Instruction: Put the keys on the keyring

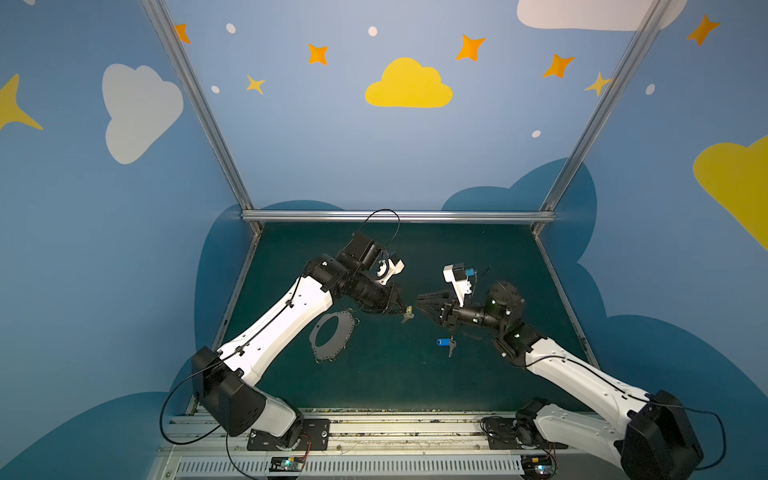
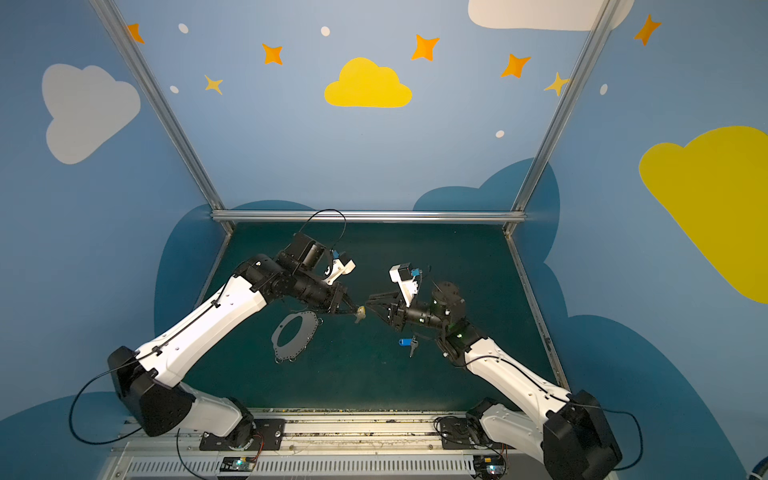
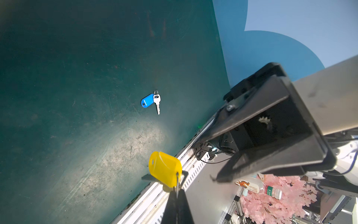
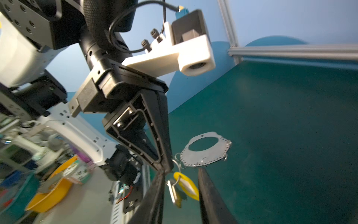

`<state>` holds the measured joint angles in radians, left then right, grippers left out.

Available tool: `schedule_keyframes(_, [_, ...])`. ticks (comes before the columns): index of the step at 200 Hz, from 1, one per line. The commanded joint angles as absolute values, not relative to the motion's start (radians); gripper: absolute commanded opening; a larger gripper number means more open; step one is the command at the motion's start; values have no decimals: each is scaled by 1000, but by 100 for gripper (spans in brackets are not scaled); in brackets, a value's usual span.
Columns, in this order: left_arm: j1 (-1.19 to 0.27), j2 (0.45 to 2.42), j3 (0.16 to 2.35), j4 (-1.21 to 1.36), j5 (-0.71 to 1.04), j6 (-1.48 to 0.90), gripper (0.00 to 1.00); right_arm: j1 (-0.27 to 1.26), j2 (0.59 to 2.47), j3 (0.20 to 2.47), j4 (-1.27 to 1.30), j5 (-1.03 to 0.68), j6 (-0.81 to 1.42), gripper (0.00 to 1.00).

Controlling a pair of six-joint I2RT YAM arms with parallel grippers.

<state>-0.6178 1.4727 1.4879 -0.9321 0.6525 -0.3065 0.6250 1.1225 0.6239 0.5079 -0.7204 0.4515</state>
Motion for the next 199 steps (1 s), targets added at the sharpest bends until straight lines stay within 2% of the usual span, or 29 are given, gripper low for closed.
schedule_keyframes(1, [-621, 1460, 1502, -933, 662, -292, 4, 616, 1159, 654, 633, -873, 585, 34])
schedule_keyframes(53, [-621, 1442, 1497, -913, 682, -295, 4, 608, 1237, 649, 775, -967, 674, 38])
schedule_keyframes(137, [-620, 1432, 1494, -884, 727, -304, 4, 597, 1239, 641, 741, -900, 635, 43])
schedule_keyframes(199, [-619, 1437, 1493, -878, 732, -304, 4, 594, 1245, 639, 770, -948, 658, 40])
